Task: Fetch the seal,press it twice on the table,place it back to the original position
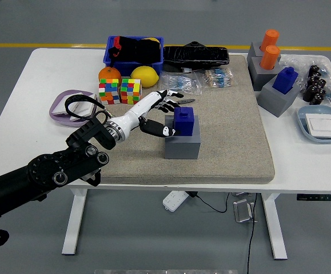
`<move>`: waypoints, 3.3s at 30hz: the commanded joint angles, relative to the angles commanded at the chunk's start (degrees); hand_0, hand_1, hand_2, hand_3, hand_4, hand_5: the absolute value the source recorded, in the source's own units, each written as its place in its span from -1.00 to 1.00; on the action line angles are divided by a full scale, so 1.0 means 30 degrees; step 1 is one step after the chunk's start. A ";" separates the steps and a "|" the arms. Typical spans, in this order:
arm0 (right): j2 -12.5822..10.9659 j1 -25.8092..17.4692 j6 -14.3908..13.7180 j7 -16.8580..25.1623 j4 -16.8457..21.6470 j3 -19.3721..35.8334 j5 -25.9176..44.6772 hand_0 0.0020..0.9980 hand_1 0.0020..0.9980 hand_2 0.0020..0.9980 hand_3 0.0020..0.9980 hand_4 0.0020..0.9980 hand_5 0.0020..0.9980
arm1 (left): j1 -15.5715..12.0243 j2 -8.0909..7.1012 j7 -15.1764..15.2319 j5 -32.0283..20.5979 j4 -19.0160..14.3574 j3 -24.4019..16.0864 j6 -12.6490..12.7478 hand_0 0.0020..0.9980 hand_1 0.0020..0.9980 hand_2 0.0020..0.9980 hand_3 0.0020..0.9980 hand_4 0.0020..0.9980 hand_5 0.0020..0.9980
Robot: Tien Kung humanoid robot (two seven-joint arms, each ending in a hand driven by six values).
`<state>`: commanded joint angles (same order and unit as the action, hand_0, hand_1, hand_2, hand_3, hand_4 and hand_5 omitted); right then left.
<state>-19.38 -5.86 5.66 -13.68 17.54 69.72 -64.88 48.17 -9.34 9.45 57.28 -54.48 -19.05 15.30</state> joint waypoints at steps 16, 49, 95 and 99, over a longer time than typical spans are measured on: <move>-0.0047 0.0012 0.0015 -0.0002 -0.0006 -0.0107 0.0008 0.54 0.37 0.39 0.26 0.41 -0.28 | 0.0248 0.0362 -0.0013 -0.0631 0.0003 0.0193 -0.0008 0.21 0.30 0.41 0.66 0.86 -1.00; -0.0050 0.0033 -0.0002 0.0000 -0.0029 -0.0090 -0.0009 0.55 0.37 0.39 0.26 0.41 -0.28 | 0.0398 0.0667 0.0080 -0.0888 0.0415 0.0560 0.0527 0.11 0.12 0.21 0.63 0.45 -1.00; 0.0102 0.0024 0.0014 -0.0009 -0.0046 0.0549 -0.0331 0.55 0.37 0.39 0.25 0.41 -0.29 | -0.1833 -0.1138 0.4924 -0.2255 0.2628 -0.1474 0.4150 -0.03 -0.17 -0.26 0.55 0.29 -1.00; 0.0093 0.0062 0.0021 -0.0011 -0.0038 0.0484 -0.0332 0.55 0.37 0.39 0.25 0.41 -0.29 | -0.2128 -0.1127 0.5019 -0.2195 0.2758 -0.1422 0.4299 -0.03 -0.17 -0.26 0.54 0.29 -1.00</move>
<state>-19.10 -5.68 5.72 -13.71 17.43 71.17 -65.87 41.78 -12.71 24.51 50.69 -46.21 -23.31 28.20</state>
